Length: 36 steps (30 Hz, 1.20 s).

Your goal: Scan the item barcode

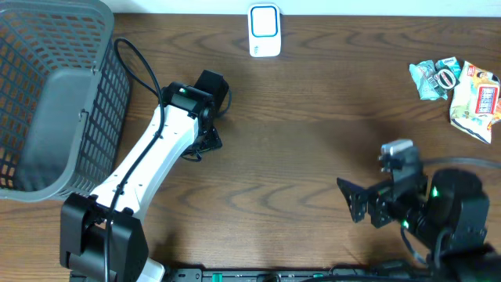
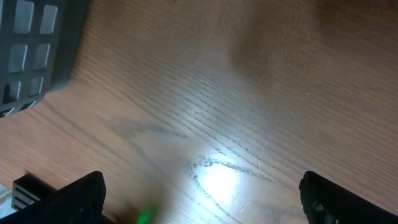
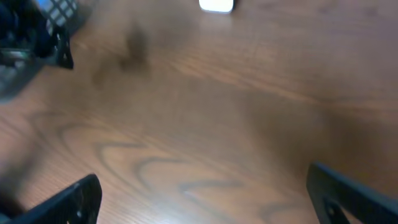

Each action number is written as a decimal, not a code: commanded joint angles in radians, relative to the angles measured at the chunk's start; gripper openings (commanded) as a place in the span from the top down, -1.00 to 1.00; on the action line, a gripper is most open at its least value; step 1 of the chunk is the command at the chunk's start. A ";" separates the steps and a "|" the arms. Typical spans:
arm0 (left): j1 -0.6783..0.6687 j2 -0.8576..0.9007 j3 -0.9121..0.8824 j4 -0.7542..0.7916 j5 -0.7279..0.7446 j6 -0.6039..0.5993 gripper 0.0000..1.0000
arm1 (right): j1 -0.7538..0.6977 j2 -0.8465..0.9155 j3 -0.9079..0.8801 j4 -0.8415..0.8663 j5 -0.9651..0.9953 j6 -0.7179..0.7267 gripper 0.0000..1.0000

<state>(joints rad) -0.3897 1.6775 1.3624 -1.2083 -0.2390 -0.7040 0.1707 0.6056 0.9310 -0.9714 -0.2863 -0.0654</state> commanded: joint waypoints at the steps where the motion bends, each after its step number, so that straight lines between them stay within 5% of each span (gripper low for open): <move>1: 0.002 -0.005 -0.005 -0.006 -0.016 -0.009 -0.96 | -0.007 -0.107 -0.096 0.045 0.003 -0.121 -0.99; 6: 0.002 -0.005 -0.005 -0.006 -0.016 -0.009 -0.95 | -0.015 -0.275 -0.249 0.131 0.003 -0.229 -0.99; 18: 0.002 -0.005 -0.005 -0.006 -0.016 -0.008 -0.95 | -0.113 -0.538 -0.470 0.294 0.004 -0.231 -0.99; 36: 0.002 -0.005 -0.005 -0.006 -0.016 -0.009 -0.95 | -0.120 -0.600 -0.742 0.758 0.056 -0.083 -0.99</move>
<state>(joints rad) -0.3897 1.6775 1.3624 -1.2079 -0.2390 -0.7040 0.0597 0.0124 0.2276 -0.2428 -0.2756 -0.2134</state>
